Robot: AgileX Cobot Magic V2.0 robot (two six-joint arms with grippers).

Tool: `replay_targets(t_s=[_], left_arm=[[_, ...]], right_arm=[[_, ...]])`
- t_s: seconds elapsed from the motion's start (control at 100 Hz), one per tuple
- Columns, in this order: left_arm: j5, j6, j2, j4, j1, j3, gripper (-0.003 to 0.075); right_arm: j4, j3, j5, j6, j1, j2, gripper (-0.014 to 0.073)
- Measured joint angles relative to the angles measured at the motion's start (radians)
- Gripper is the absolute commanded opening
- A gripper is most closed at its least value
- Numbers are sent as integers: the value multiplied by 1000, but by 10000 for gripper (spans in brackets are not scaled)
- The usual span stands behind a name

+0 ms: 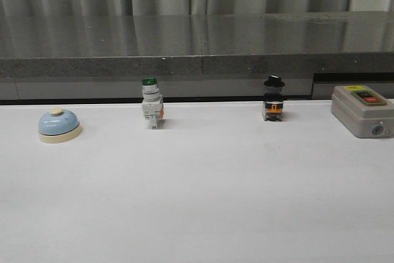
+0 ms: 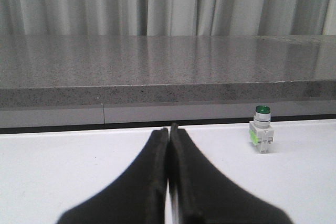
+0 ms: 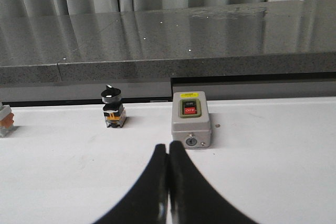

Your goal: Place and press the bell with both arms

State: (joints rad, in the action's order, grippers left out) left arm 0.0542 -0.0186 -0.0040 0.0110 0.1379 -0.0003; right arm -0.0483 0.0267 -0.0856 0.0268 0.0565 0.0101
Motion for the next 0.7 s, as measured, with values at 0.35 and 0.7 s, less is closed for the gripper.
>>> replay_targets(t_s=[0.35, 0.7], left_arm=[[0, 0, 0, 0, 0, 0, -20], [68, 0, 22, 0, 0, -71, -20]], right_arm=[[0, 0, 0, 0, 0, 0, -60], [0, 0, 0, 0, 0, 0, -60]])
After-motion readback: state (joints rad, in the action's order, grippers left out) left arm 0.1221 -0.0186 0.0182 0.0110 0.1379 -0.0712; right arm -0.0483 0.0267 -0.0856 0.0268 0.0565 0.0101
